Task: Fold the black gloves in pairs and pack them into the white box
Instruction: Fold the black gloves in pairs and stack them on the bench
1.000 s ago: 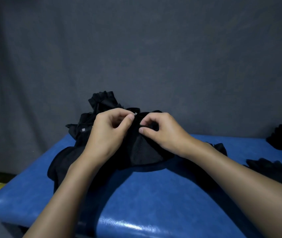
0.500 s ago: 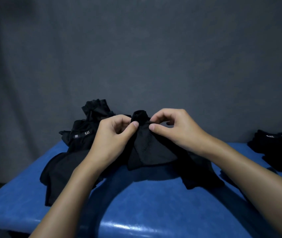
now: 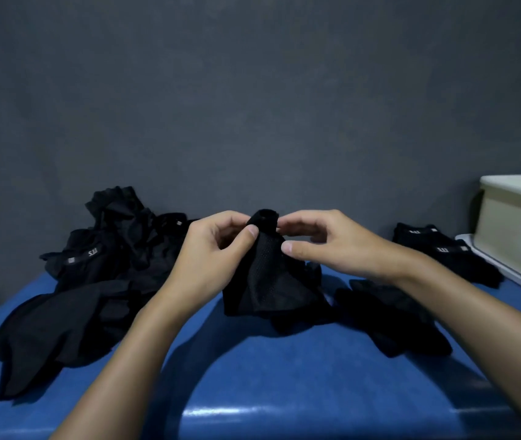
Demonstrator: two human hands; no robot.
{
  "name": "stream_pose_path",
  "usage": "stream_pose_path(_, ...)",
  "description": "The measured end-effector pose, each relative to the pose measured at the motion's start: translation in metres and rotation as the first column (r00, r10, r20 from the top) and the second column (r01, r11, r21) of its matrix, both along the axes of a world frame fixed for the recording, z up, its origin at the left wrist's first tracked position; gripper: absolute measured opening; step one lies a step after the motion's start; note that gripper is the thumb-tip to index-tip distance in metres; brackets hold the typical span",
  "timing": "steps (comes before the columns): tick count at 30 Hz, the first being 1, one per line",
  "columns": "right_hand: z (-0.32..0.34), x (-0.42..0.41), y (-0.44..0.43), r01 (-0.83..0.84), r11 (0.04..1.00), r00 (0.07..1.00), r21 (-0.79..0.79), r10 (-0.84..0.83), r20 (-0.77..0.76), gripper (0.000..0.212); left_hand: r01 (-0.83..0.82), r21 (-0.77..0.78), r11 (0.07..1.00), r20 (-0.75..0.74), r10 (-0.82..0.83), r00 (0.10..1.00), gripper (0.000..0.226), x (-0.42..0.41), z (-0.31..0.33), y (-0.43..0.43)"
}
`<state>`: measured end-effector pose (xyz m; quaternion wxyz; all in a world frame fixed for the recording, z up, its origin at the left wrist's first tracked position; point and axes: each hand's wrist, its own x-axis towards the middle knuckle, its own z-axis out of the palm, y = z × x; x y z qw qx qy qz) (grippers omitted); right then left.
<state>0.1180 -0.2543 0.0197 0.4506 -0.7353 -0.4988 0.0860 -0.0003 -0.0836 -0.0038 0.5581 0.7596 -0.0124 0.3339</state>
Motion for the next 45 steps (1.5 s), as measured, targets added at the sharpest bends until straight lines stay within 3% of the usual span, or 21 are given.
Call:
stream_pose_path(10, -0.021, 0.003, -0.023, 0.051, 0.999, 0.998, 0.016, -0.051, -0.036, 0.007, 0.021, 0.018, 1.000, -0.086, -0.019, 0.996, 0.015, 0.006, -0.007, -0.020)
stream_pose_path(14, -0.027, 0.005, -0.017, 0.046, 0.999, 0.998, 0.017, -0.045, -0.047, 0.011, 0.003, 0.106, 0.994, -0.185, 0.017, 0.983, 0.011, -0.001, -0.012, -0.016)
stream_pose_path(19, -0.046, 0.028, -0.009, 0.180, 0.948, 0.979, -0.263, -0.147, 0.138, 0.031, -0.047, 0.171, 0.984, -0.268, 0.092, 0.959, 0.010, -0.014, -0.021, 0.001)
stream_pose_path(24, -0.063, 0.038, 0.003, 0.152, 0.869, 0.984, -0.472, -0.086, 0.158, 0.042, -0.062, 0.191, 0.980, -0.274, 0.113, 0.955, 0.010, -0.026, -0.023, 0.015)
stream_pose_path(29, -0.074, 0.050, 0.018, 0.188, 0.809, 0.978, -0.557, -0.100, 0.184, 0.054, -0.093, 0.155, 0.984, -0.249, 0.130, 0.960, 0.009, -0.034, -0.023, 0.028)
stream_pose_path(40, -0.081, 0.075, 0.050, 0.313, 0.785, 0.935, -0.534, -0.156, 0.319, 0.053, -0.165, 0.105, 0.981, -0.196, 0.183, 0.963, 0.012, -0.037, -0.024, 0.043)
stream_pose_path(45, -0.072, 0.048, 0.044, 0.333, 0.888, 0.907, -0.317, -0.210, 0.366, 0.042, -0.158, 0.049, 0.986, -0.150, 0.163, 0.975, 0.010, -0.033, -0.021, 0.036)
